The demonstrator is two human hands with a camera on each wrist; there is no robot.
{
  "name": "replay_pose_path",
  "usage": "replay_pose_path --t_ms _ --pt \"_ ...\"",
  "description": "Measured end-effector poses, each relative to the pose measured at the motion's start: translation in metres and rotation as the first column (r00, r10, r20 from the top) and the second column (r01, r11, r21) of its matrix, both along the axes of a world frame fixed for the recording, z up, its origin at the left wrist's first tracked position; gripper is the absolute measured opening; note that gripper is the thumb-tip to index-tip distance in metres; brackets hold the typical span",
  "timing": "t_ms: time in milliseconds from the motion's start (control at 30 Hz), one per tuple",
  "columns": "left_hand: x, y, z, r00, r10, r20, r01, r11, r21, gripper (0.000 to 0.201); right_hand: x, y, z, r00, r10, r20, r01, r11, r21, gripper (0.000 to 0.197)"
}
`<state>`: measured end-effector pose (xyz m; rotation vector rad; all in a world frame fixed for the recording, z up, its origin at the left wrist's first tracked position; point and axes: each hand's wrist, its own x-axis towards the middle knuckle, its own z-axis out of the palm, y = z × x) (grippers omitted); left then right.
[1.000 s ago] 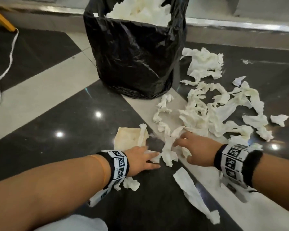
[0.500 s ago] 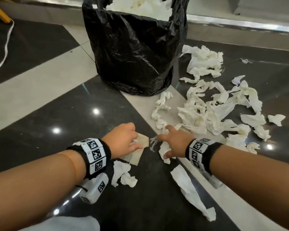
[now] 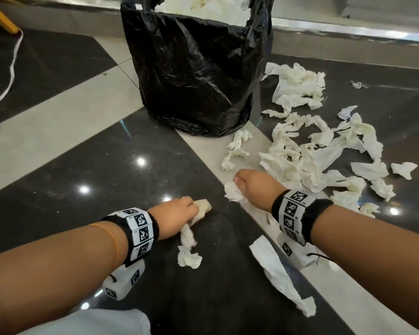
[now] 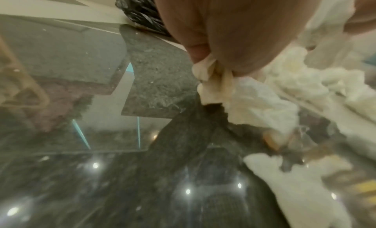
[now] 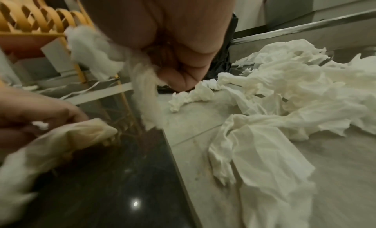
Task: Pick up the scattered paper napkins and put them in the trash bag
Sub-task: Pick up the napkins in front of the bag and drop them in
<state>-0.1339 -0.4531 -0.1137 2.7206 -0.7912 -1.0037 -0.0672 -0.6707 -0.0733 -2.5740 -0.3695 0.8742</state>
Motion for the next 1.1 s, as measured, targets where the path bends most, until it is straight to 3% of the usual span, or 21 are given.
replay_pose_path --t_ms 67,167,200,267,333,367,467,600,667,767,833,867,967,1033,1100 --pt "0.003 -0.002 0.011 0.99 0.142 -0.01 -0.143 0.987 -0.074 0.003 0.003 -0.001 0.006 0.999 -0.023 -0.022 0.022 1.0 -0.009 0.046" --pt "0.0 -0.004 0.024 0.984 0.176 0.014 -0.173 0.978 -0.117 0.009 0.0 -0.004 0.013 0.998 0.024 -0.058 -0.029 0.997 -0.078 0.039" --pt "-0.003 -0.004 0.027 0.991 0.134 0.016 -0.13 0.981 -0.146 0.013 -0.003 -0.005 0.015 0.997 0.046 -0.063 -0.052 0.994 -0.095 0.034" --pt "-0.015 -0.004 0.022 0.999 -0.032 -0.031 0.028 0.99 -0.14 0.04 -0.011 -0.008 0.017 0.993 0.114 -0.043 -0.117 0.991 -0.072 0.024" --pt "-0.03 -0.005 0.011 0.964 -0.228 -0.14 0.23 0.973 -0.007 0.059 -0.022 -0.012 0.016 0.973 0.227 -0.047 -0.228 0.973 -0.026 0.014" --pt "-0.037 -0.006 0.004 0.938 -0.307 -0.162 0.319 0.946 0.053 0.055 -0.029 -0.015 0.014 0.957 0.276 -0.087 -0.277 0.961 -0.003 0.011" --pt "-0.045 -0.006 -0.009 0.898 -0.416 -0.147 0.433 0.894 0.118 0.033 -0.053 -0.026 0.003 0.881 0.423 -0.211 -0.433 0.901 -0.004 0.024" --pt "-0.032 -0.006 -0.007 0.919 -0.371 -0.132 0.385 0.917 0.104 0.026 -0.077 -0.048 -0.017 0.726 0.589 -0.355 -0.676 0.706 -0.211 0.076" --pt "-0.026 -0.005 -0.004 0.931 -0.354 -0.086 0.36 0.931 0.067 0.025 -0.087 -0.055 -0.025 0.675 0.614 -0.41 -0.733 0.624 -0.272 0.081" --pt "-0.023 -0.006 -0.001 0.93 -0.366 -0.026 0.366 0.931 -0.021 0.025 -0.091 -0.059 -0.027 0.74 0.535 -0.407 -0.665 0.672 -0.327 0.045" --pt "-0.026 -0.014 0.0 0.908 -0.418 0.03 0.419 0.903 -0.097 0.026 -0.087 -0.055 -0.023 0.782 0.508 -0.36 -0.615 0.723 -0.315 0.032" --pt "-0.03 -0.021 0.0 0.888 -0.459 0.044 0.46 0.879 -0.126 0.028 -0.084 -0.054 -0.022 0.813 0.498 -0.304 -0.577 0.763 -0.292 0.029" --pt "-0.046 -0.041 -0.009 0.784 -0.62 0.027 0.615 0.77 -0.17 0.05 -0.067 -0.051 -0.015 0.955 0.272 -0.114 -0.291 0.932 -0.215 0.027" --pt "-0.05 -0.048 -0.017 0.703 -0.711 0.011 0.706 0.696 -0.129 0.064 -0.053 -0.05 -0.012 0.992 0.128 -0.015 -0.129 0.977 -0.168 0.034" --pt "-0.047 -0.051 -0.02 0.673 -0.739 -0.005 0.736 0.671 -0.093 0.057 -0.04 -0.051 -0.013 0.995 0.066 0.078 -0.053 0.985 -0.163 0.04"
